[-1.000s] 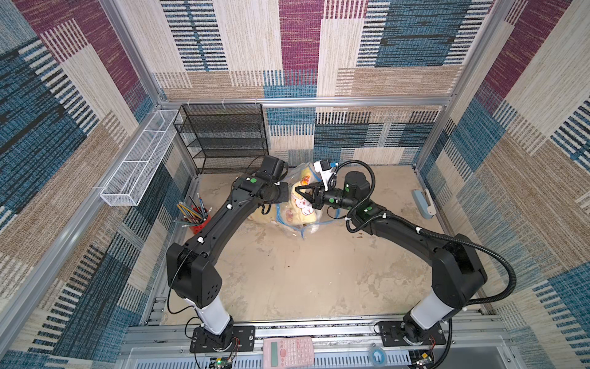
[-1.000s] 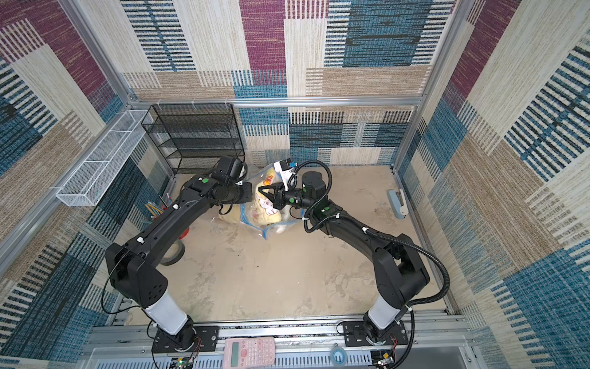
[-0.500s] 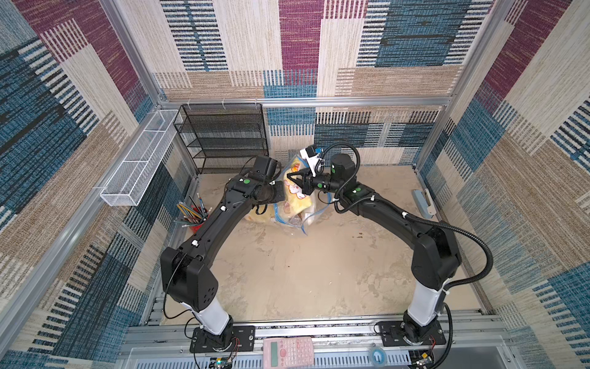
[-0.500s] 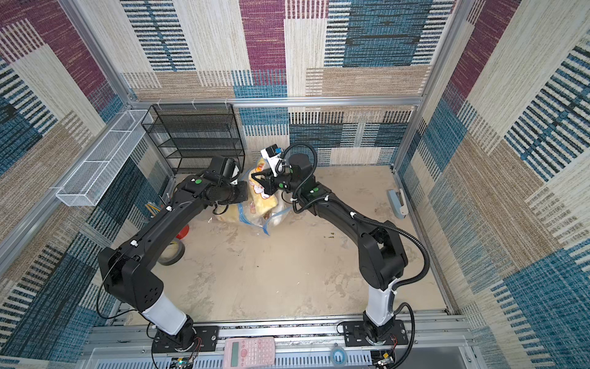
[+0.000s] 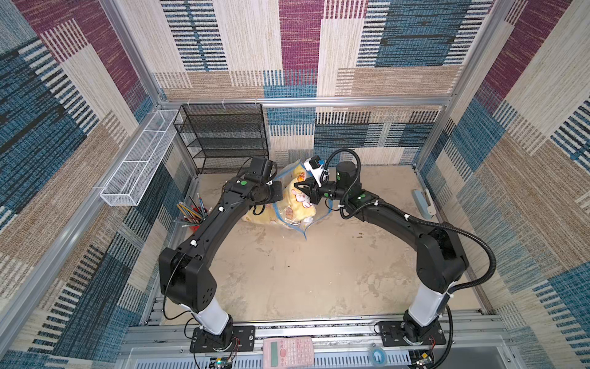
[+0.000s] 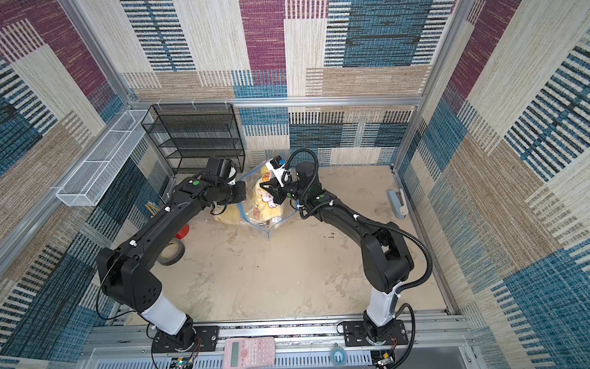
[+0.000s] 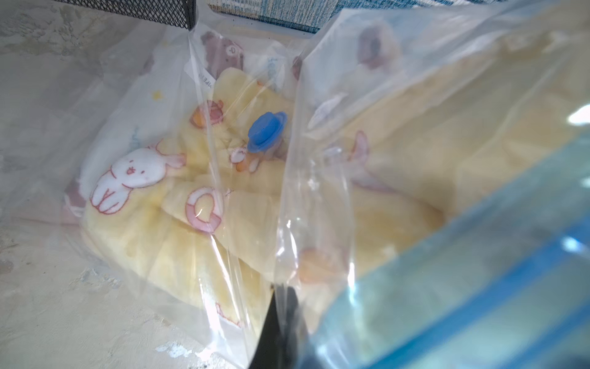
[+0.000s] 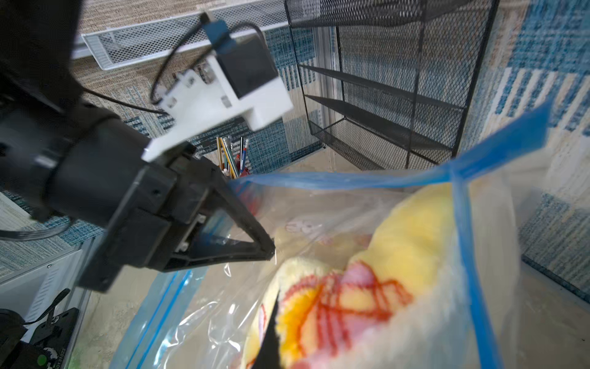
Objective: Take the blanket out of the vacuum bag
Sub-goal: Take out the blanket from the vacuum bag.
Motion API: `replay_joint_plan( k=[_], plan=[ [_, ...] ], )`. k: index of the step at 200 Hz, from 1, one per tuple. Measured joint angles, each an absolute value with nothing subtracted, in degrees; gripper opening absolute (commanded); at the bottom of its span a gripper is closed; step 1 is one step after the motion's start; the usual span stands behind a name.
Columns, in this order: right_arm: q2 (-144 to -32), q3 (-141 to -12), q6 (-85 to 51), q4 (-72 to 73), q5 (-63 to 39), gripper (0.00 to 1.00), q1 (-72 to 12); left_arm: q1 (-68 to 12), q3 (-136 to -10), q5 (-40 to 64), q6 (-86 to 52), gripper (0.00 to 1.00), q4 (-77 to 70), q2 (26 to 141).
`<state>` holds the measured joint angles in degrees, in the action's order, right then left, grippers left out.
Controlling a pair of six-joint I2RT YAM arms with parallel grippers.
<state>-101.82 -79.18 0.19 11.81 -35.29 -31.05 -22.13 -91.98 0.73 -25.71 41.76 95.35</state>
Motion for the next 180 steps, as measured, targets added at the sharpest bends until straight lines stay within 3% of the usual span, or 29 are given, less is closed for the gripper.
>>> replay_joint_plan(
  k=[103,180],
  plan=[
    [-95.20,-64.97,3.38,30.09,-45.45,0.00,-30.89,-22.04,-91.29,5.74,-25.89,0.00,41.87,94.67],
    [-96.29,-67.68,24.62,18.50,-48.88,0.00,-33.78,-22.04,-90.61,6.37,-25.91,0.00,41.93,94.39]
  ],
)
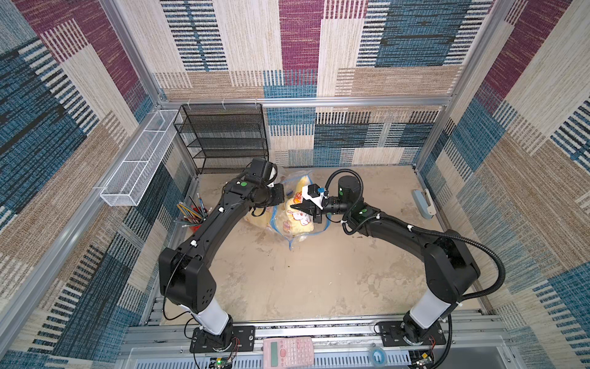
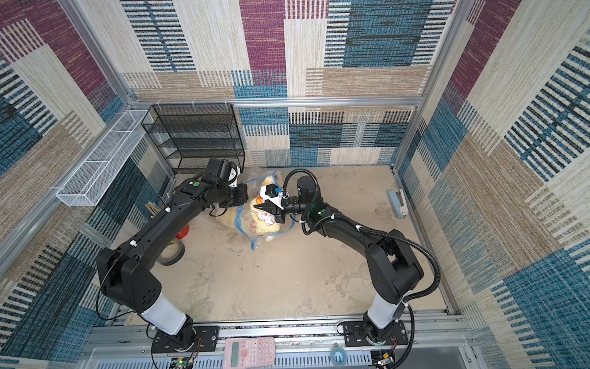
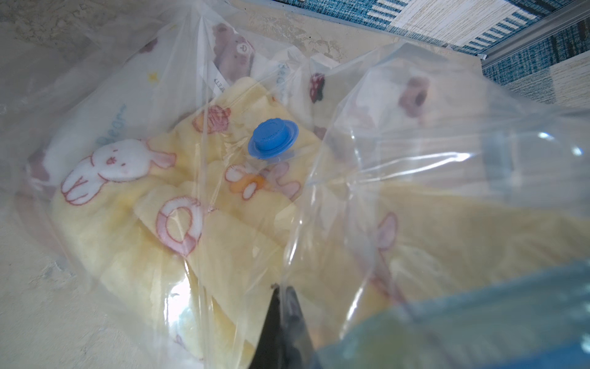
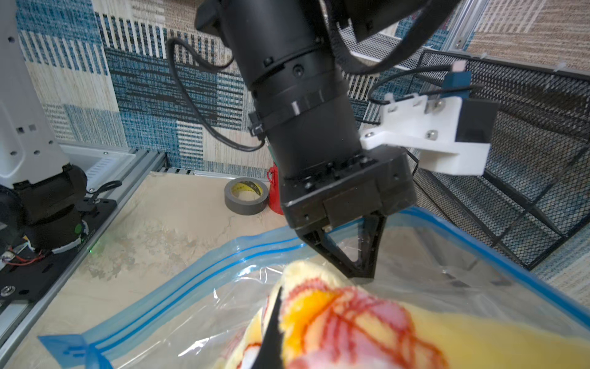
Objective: Take the blanket out of the vacuum bag
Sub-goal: Take out the blanket from the vacuum bag.
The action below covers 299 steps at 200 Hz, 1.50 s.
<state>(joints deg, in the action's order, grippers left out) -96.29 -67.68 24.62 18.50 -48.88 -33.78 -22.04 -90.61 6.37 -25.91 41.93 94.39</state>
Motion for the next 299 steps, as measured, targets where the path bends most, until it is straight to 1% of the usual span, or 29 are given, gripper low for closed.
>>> replay_joint_plan(
  k=[32,71,97,133,184,246,273,299],
  plan=[
    [-92.71,-63.92,27.40,18.85,-47.94,0.00,-33.58,-22.04,-90.52,6.37,-25.91,0.00,41.93,94.39],
    [-88.47,-55.46,24.47,30.68,-46.76,0.00,-32.12,-22.04,-90.52,6.35,-25.91,0.00,41.93,94.39],
    [-88.58,-56.47,19.64,34.39,-44.12,0.00,-31.75,-22.04,-90.52,6.35,-25.91,0.00,41.91,94.39],
    [-90.76,-64.20,10.26,34.48,-43.35,0.00,-31.75,-22.04,-90.52,6.26,-25.91,0.00,41.91,94.39],
    [-88.07,-58.74,2.83,42.46,-48.16,0.00,-31.75,-22.04,-90.52,6.13,-25.91,0.00,42.28,94.39],
    [-85.54,-56.53,2.09,47.68,-53.98,0.00,-31.81,-22.04,-90.52,5.89,-25.91,0.00,42.78,94.39],
    [-84.20,-56.34,2.02,47.75,-53.71,0.00,-31.81,-22.04,-90.52,5.82,-25.91,0.00,43.05,94.39],
    [-81.80,-55.92,1.43,47.75,-50.68,0.00,-31.79,-22.04,-90.52,5.67,-25.91,0.00,43.16,94.39]
  ],
)
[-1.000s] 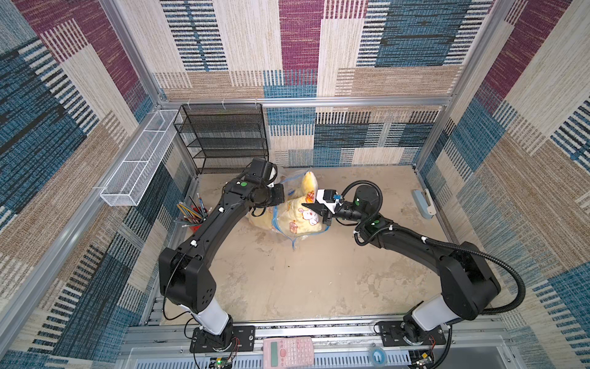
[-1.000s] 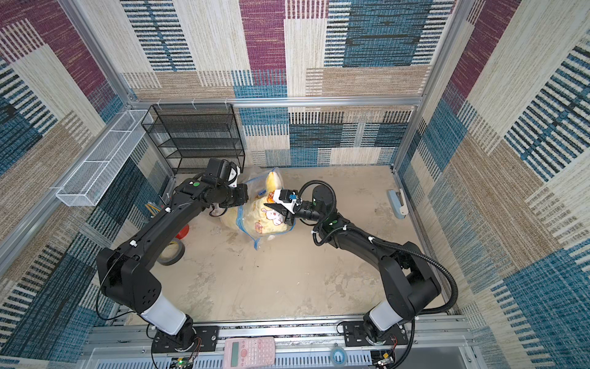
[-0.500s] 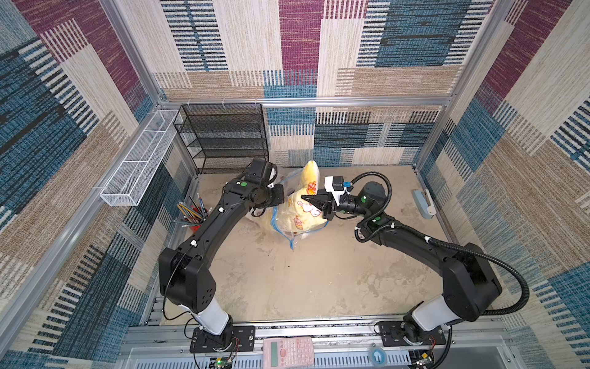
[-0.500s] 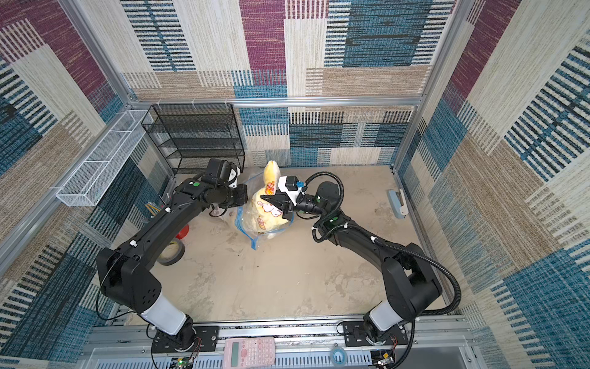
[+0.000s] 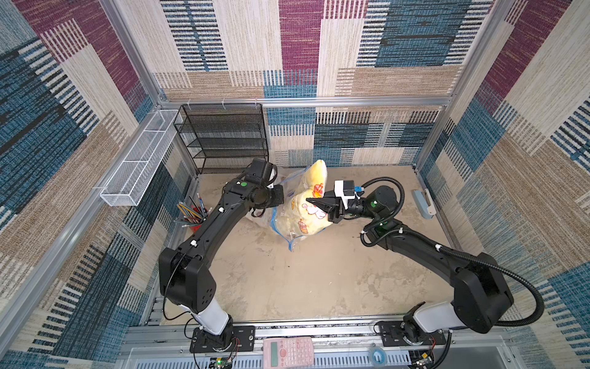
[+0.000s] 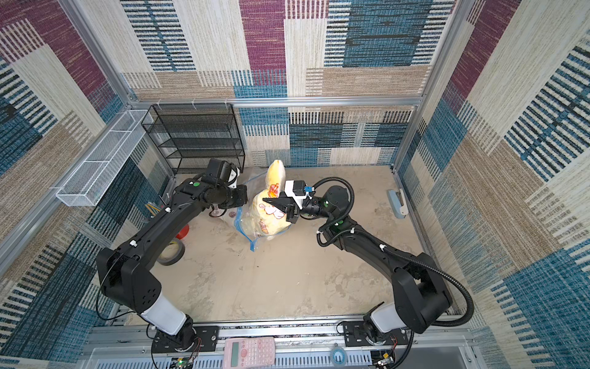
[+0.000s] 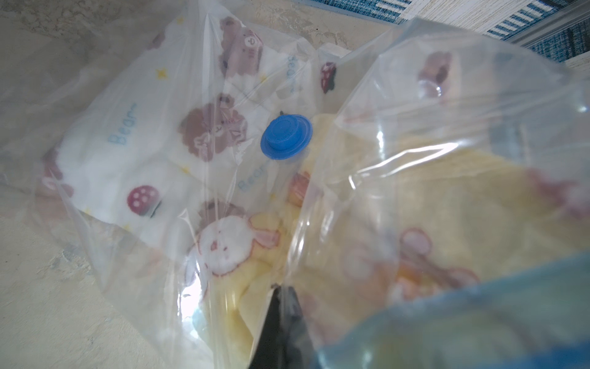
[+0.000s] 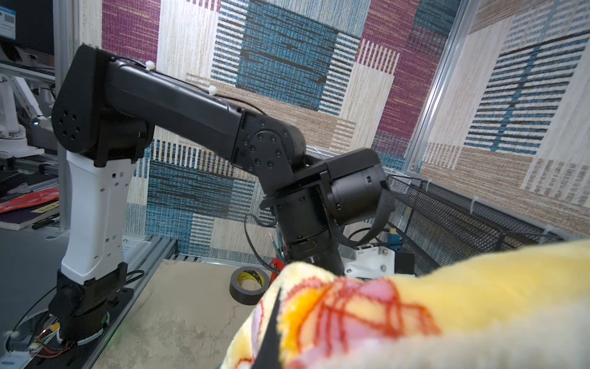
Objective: Take the blanket out of the vacuum bag
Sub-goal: Take out the blanket from the vacuum bag.
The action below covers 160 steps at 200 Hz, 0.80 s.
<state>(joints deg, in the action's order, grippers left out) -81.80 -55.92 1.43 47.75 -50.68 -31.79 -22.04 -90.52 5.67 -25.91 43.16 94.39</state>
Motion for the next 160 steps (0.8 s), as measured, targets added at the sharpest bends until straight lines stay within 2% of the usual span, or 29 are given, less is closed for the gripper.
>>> replay_joint_plan(
  k=[61,160],
  plan=[
    [-79.57,-55.11,0.03,47.66,-43.11,0.00,-31.46,-22.04,-90.52,5.04,-25.91,0.00,43.31,94.30],
    [-75.72,-52.86,-1.63,45.69,-36.27,0.00,-28.16,-22.04,-90.19,4.86,-25.91,0.00,43.31,94.06]
  ],
)
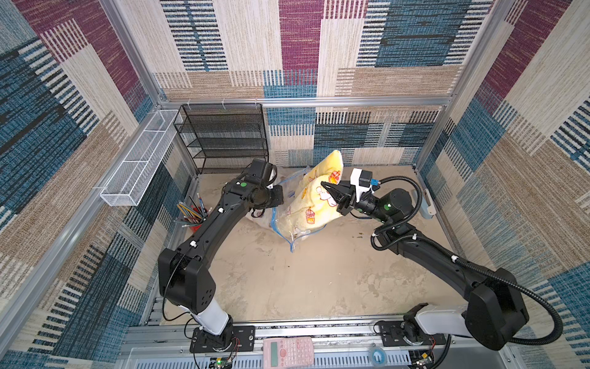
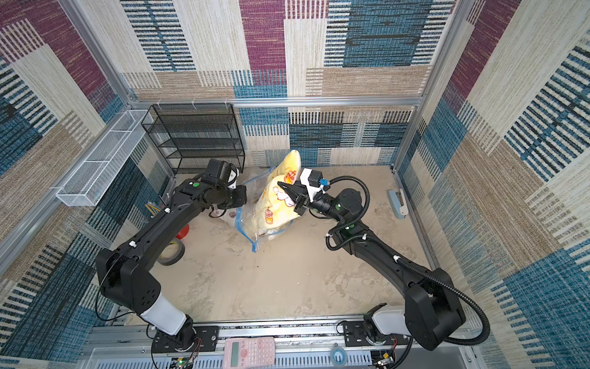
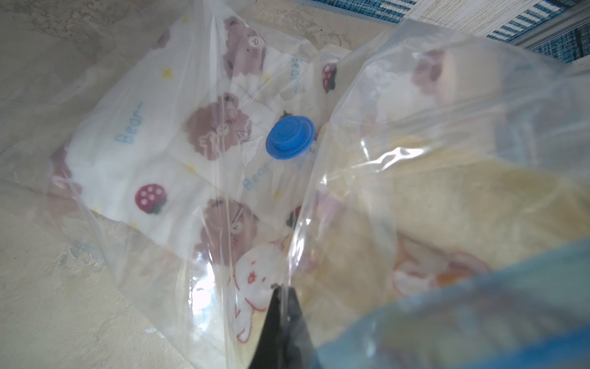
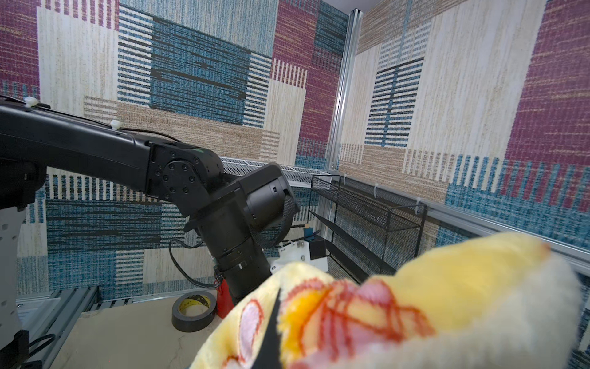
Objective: Take the blanket out of the vacuum bag
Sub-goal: Take out the blanket from the vacuum bag.
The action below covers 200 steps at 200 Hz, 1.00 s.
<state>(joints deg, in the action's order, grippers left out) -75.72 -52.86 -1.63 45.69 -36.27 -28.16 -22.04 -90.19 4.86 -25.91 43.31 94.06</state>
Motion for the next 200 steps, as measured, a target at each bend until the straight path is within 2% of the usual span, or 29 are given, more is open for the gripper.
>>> replay_joint_plan(
  k=[55,160,200],
  plan=[
    [-73.54,-52.53,-3.14,43.55,-32.12,0.00,-27.24,-22.04,-90.00,4.54,-25.91,0.00,43.29,93.36],
    [-71.55,-53.56,-3.95,35.75,-15.99,0.00,-26.92,-22.04,-88.92,2.31,-25.91,0.00,43.07,91.55],
    [-70.52,-53.28,-3.99,34.46,-12.91,0.00,-26.76,-22.04,-88.90,1.80,-25.91,0.00,43.05,91.53]
  ],
)
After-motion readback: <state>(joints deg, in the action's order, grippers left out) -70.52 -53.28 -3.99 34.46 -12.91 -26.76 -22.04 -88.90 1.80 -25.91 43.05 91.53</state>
